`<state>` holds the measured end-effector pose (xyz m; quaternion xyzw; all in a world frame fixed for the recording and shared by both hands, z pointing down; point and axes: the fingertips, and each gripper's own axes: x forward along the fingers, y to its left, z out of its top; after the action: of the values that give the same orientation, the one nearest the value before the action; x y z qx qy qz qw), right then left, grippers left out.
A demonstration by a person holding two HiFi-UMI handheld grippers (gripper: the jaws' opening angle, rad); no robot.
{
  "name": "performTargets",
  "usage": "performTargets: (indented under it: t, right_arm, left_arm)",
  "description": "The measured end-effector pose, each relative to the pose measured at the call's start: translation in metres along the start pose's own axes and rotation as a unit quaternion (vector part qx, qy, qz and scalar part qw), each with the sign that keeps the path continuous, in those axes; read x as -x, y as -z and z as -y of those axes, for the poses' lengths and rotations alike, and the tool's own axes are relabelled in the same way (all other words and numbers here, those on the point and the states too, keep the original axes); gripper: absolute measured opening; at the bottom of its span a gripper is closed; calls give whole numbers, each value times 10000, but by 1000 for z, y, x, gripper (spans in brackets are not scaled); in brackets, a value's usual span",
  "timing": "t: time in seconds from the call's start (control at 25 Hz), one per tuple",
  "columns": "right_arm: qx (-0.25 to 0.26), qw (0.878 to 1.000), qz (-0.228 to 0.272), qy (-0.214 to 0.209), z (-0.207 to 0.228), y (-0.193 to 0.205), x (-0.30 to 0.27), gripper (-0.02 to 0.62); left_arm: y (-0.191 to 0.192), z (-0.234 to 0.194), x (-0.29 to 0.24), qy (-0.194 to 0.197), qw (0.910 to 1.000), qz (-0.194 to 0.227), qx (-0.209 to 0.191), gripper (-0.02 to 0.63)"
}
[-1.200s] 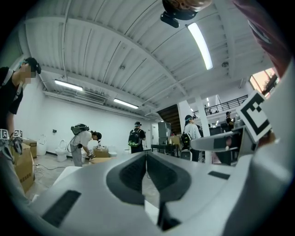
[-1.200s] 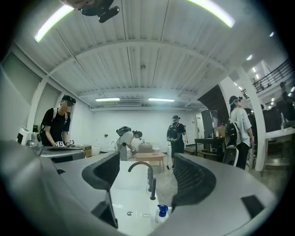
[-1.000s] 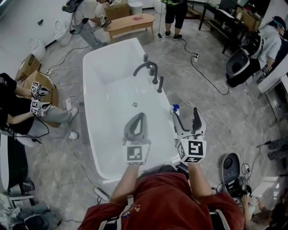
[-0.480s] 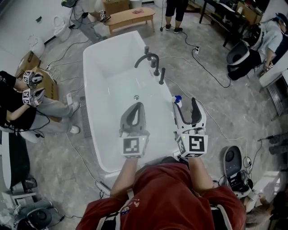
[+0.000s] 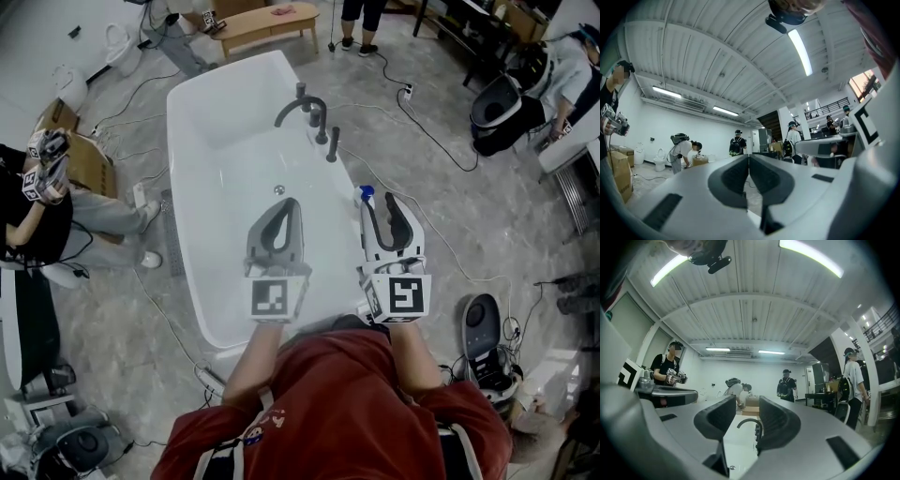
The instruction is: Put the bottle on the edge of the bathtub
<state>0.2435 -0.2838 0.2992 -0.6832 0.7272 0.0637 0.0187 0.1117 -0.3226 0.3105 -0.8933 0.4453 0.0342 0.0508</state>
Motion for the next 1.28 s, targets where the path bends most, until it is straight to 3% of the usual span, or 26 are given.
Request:
performTargets:
  t: [0.28,0.44,0.64,1.04,1.28]
  right_arm:
    - [94,9994,69,-313,-8,-6,1,119]
    - [96,9994,-8,-318,-9,0,10,54]
    - [80,9991,-147,-396,-14,7,11,19]
    - [336,9977,-480,-334,-4,18,11,13]
    - [310,9980,-479,-269,4,18,9,12]
  left_arm:
    - [-3,6,-2,-29,9998,-27,201,15]
    - [3,15,3,26,9999,-14,164,15]
    - [10,18,3,-4,9997,-91,214,15]
    - [16,33,-10,260,9995,-146,49,15]
    - [13,38,-17,294,9992,-149,239,15]
